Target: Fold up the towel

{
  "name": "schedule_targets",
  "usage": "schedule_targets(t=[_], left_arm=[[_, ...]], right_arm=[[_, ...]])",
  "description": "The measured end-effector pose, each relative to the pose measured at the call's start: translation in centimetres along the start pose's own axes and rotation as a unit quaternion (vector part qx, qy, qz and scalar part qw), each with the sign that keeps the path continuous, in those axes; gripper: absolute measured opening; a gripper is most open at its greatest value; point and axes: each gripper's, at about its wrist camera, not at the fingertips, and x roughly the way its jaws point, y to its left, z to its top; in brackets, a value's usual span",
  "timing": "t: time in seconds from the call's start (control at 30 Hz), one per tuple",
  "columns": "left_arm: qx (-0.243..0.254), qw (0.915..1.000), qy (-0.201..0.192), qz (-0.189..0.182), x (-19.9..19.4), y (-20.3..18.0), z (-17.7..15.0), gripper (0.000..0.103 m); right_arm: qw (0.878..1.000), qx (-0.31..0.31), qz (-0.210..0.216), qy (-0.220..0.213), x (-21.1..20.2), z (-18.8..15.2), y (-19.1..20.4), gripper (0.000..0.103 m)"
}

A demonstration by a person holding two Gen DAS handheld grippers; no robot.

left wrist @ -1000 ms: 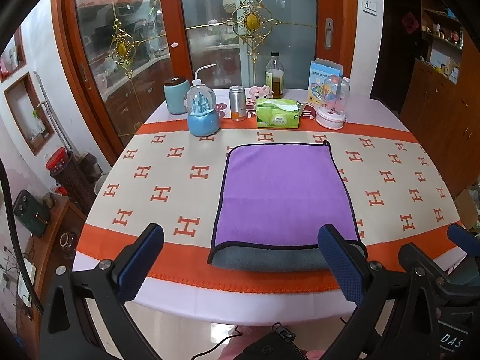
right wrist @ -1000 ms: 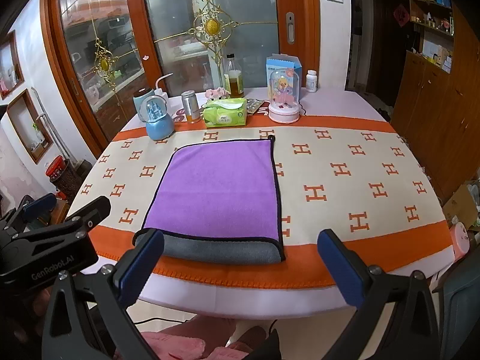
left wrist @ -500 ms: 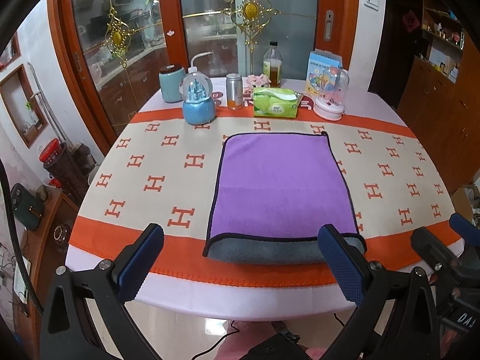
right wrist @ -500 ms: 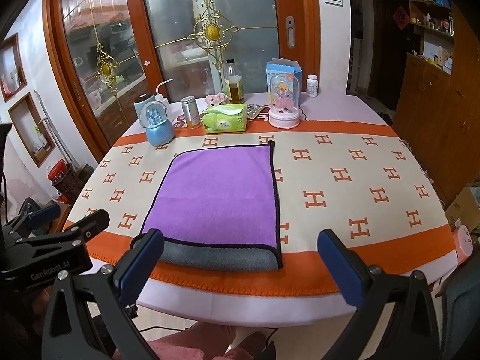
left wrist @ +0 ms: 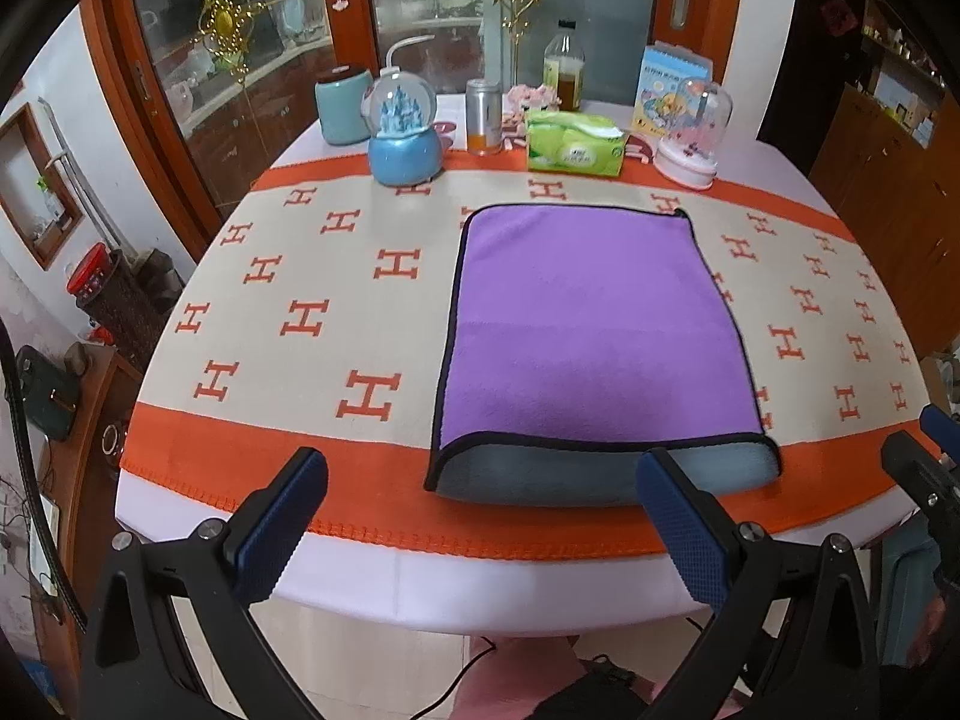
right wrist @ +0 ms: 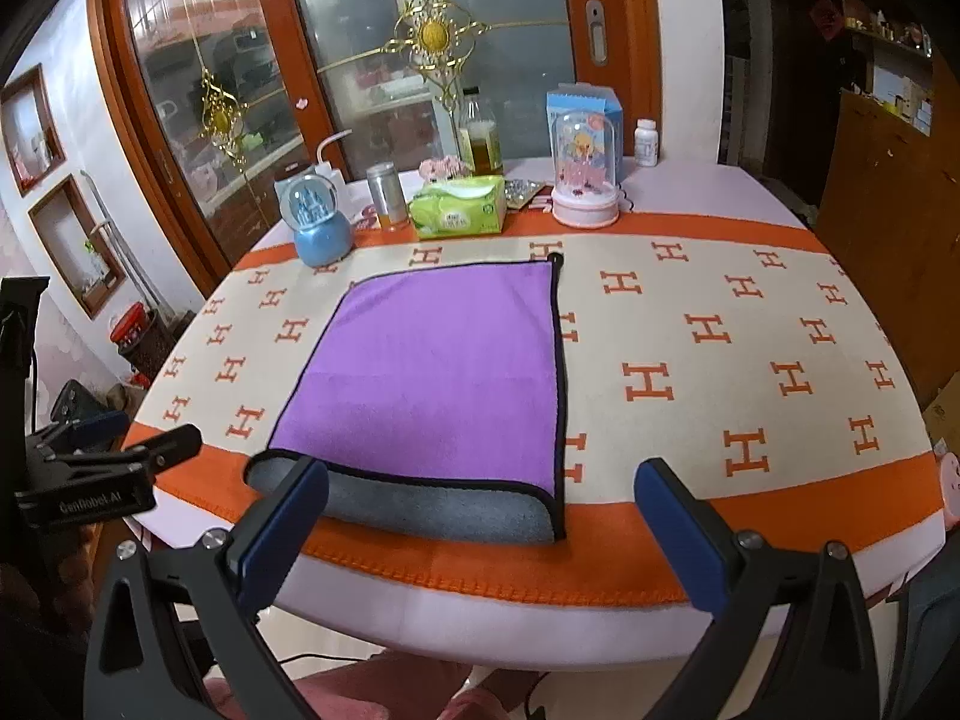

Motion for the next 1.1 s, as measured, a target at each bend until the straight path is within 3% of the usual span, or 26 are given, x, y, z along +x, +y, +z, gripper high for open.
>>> schedule_targets(t=[0.3,0.67,0.83,1.1], left_arm=[[0.006,0.9997,0.020,-0.011,3.9,1.4,0.2,0.102],[0.013,0.9976,0.046,-0.050,8.4,2.9,0.3,0.102],[0.010,0.9961,0.072,-0.051,10.7,3.6,0.2,0.102],[0.014,0.9929,0.104,-0.056,13.3,3.9,0.0,0.091]], right_arm=[[0.999,-0.040,0.011,0.022,3.4,-1.1,-1.0,0.100],[0.996,-0.070,0.028,0.052,7.4,-3.2,-1.9,0.094],[0.995,-0.056,0.024,0.079,9.6,-4.0,-2.7,0.087],[0.994,-0.040,0.023,0.102,11.5,-4.2,-3.6,0.072]])
